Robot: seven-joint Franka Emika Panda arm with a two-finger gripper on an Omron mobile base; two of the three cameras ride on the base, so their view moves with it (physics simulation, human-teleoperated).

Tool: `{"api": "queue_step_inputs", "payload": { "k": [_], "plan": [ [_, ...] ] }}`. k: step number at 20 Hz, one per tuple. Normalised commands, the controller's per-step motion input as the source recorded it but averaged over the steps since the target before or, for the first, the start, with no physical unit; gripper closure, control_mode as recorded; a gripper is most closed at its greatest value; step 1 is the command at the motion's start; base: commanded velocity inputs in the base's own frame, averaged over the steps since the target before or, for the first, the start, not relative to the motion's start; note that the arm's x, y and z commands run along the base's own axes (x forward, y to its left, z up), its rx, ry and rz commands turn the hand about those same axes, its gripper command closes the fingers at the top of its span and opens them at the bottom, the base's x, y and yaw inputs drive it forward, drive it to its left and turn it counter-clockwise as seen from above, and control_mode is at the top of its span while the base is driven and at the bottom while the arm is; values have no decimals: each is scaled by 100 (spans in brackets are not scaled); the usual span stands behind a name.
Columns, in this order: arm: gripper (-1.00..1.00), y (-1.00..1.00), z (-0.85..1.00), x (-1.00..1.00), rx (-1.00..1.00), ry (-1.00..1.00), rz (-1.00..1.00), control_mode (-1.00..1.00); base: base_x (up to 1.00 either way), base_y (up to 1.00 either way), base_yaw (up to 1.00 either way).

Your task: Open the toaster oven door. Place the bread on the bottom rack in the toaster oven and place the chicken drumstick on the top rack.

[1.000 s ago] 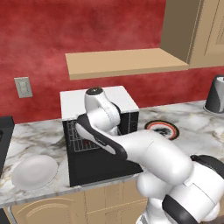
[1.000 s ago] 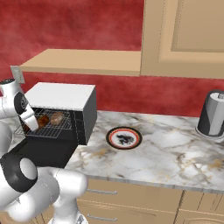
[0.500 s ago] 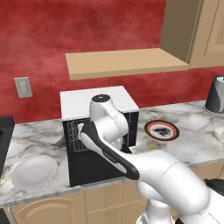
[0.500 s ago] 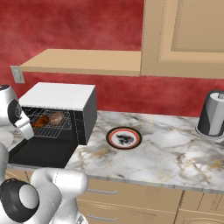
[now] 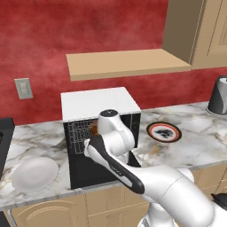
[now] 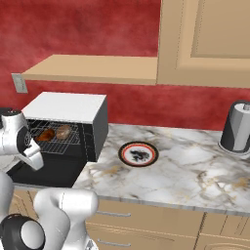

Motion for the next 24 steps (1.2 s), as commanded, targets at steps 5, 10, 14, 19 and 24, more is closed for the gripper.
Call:
{"api": "queue_step_inputs", "payload": {
  "k": [5, 10, 14, 19, 24],
  "plan": [
    [-100, -12, -44, 10, 0, 7, 5, -100, 0, 0, 0],
    [-100, -8, -41, 21, 0, 2, 1, -100, 0, 0, 0],
    [-100, -6, -27, 25, 0, 0, 0, -100, 0, 0, 0],
    [-100, -6, -11, 28, 0, 0, 0, -100, 0, 0, 0],
    [-100, -3, 0, 27, 0, 0, 0, -100, 0, 0, 0]
  ]
}}
